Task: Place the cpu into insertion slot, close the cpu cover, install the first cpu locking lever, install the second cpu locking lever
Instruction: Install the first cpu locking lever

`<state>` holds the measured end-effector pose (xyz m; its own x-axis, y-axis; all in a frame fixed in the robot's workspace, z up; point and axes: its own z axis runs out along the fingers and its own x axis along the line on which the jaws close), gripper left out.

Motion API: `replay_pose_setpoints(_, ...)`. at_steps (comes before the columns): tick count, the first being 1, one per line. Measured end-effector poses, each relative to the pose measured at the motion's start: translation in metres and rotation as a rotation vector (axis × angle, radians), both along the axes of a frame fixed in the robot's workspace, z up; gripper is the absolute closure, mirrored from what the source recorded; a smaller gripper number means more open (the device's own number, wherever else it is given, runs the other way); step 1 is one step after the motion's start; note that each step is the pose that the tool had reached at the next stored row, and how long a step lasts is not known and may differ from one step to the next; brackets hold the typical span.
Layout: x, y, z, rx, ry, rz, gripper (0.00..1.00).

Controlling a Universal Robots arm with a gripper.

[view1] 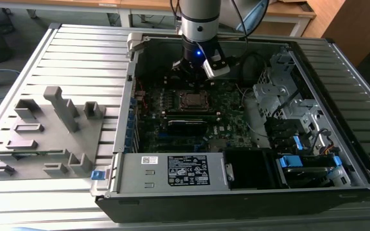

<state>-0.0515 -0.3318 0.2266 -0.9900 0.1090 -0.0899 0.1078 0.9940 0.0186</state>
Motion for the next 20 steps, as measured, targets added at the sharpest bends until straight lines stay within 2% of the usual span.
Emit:
replay_pose_setpoints(8, 0.0, 0.0, 0.0049, 0.0, -0.0001, 0.0, 0.9)
replay_pose_setpoints(20, -0.0001, -0.001, 0.0052, -0.0002, 0.0001, 0.0, 0.9)
